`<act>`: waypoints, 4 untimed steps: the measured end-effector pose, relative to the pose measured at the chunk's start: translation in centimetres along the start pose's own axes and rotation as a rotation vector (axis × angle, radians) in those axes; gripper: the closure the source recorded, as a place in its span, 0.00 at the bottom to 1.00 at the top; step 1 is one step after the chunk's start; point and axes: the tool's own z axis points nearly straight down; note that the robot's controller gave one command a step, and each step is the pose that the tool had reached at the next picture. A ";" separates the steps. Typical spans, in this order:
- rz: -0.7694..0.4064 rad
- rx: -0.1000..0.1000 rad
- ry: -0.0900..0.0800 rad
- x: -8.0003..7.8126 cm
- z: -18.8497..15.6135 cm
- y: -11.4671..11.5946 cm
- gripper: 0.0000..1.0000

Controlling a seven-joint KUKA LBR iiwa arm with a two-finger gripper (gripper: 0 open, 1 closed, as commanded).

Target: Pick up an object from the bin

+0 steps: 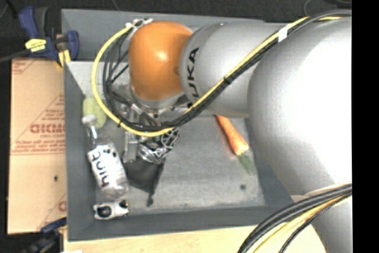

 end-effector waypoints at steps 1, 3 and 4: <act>0.003 -0.002 -0.008 -0.2 -0.5 -0.1 0.00; 0.096 -0.002 -0.007 0.0 3.1 -7.2 0.00; 0.117 -0.002 -0.013 -1.1 3.9 -9.6 0.00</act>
Offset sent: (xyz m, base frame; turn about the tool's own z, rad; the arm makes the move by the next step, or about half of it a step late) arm 0.0027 -0.0530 -0.0492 0.1672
